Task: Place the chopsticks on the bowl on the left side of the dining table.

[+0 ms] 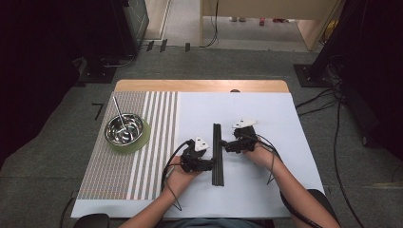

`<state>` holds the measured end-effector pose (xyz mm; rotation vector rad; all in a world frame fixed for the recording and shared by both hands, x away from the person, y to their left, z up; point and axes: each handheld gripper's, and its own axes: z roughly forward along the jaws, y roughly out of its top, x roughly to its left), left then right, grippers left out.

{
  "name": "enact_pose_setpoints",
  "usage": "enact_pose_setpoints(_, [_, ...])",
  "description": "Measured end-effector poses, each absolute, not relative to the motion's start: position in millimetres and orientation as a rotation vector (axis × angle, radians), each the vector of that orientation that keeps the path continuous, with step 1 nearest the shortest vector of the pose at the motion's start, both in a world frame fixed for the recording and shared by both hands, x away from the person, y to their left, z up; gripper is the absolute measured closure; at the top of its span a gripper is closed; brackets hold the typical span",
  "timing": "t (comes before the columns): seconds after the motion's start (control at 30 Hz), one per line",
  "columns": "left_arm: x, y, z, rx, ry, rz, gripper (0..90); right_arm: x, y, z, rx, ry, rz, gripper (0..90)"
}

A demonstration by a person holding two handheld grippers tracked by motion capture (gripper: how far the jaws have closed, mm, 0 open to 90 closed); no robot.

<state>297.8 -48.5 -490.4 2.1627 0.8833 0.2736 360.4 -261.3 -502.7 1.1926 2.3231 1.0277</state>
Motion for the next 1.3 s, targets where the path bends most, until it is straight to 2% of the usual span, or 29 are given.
enact_pose_setpoints(0.37, [297.8, -48.1, -491.9, 2.164, 0.882, 0.263, 42.5, 360.5, -261.3, -502.7, 1.192, 2.323, 1.027, 11.0])
enact_pose_setpoints(0.47, [298.0, -47.0, -491.7, 2.156, 0.886, 0.245, 47.1, 360.5, -261.3, -502.7, 1.191, 2.323, 1.027, 11.0])
enact_pose_setpoints(0.8, [297.9, -46.2, -491.1, 2.169, 0.887, 0.264, 54.3, 360.4, -261.2, -502.7, 1.193, 2.324, 1.028, 11.0])
enact_pose_setpoints(0.9, [297.1, -46.1, -490.4, 2.18, 0.882, 0.277, 59.6, 360.4, -261.3, -502.7, 1.192, 2.323, 1.027, 11.0])
enact_pose_setpoints(0.93, [296.8, -46.0, -490.2, 2.185, 0.878, 0.275, 64.7, 360.4, -261.2, -502.7, 1.193, 2.323, 1.027, 11.0])
enact_pose_setpoints(1.3, [299.8, -41.8, -488.5, 2.196, 0.898, 0.262, 78.0, 360.2, -261.1, -502.6, 1.196, 2.323, 1.027, 11.0])
